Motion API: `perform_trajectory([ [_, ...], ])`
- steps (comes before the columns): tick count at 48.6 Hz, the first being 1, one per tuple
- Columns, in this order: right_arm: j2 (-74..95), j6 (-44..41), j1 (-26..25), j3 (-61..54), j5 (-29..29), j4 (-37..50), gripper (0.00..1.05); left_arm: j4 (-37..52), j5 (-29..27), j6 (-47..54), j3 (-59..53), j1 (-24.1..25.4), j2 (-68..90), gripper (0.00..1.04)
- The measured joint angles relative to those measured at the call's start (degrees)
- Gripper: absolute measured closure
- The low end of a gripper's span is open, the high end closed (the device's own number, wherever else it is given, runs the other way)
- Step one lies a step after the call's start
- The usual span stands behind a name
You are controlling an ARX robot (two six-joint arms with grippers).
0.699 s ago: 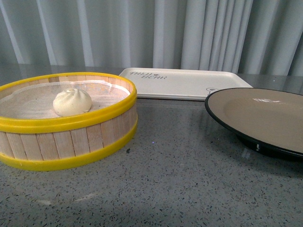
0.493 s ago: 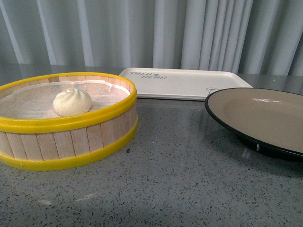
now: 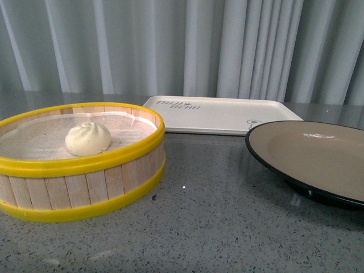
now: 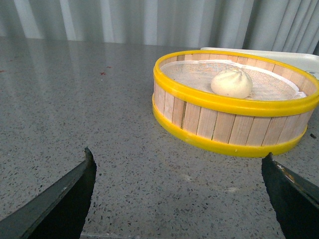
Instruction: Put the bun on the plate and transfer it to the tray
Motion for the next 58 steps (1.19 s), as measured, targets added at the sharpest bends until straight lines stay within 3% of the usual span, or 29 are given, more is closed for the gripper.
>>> perform_trajectory([
  [16, 0.0, 0.0, 0.0, 0.0, 0.0, 0.0, 0.08, 0.0, -0.1, 0.0, 0.0, 0.0, 0.0, 0.07],
  [20, 0.0, 0.0, 0.0, 0.0, 0.0, 0.0, 0.08, 3.9, -13.5, -7.4, 0.2, -3.9, 4.3, 0.07],
  [22, 0.0, 0.0, 0.0, 0.0, 0.0, 0.0, 0.08, 9.9, -16.2, -11.1, 0.8, -4.2, 9.2, 0.07],
  [25, 0.0, 0.0, 0.0, 0.0, 0.0, 0.0, 0.08, 18.0, -13.9, -13.6, 3.2, -2.8, 16.7, 0.07],
  [30, 0.0, 0.0, 0.0, 0.0, 0.0, 0.0, 0.08, 33.1, -5.5, -15.4, 10.6, 0.7, 31.3, 0.07],
  [37, 0.0, 0.0, 0.0, 0.0, 0.0, 0.0, 0.08, 42.6, 6.9, -13.9, 19.6, 1.4, 49.6, 0.07],
  [43, 0.0, 0.0, 0.0, 0.0, 0.0, 0.0, 0.08, 38.9, 17.7, -7.3, 28.1, -0.4, 61.2, 0.07],
  [47, 0.0, 0.0, 0.0, 0.0, 0.0, 0.0, 0.08, 34.6, 21.8, -4.9, 32.9, -1.0, 65.1, 0.07],
  [58, 0.0, 0.0, 0.0, 0.0, 0.0, 0.0, 0.08, 18.6, 22.1, 0.3, 46.4, -3.5, 74.2, 0.07],
])
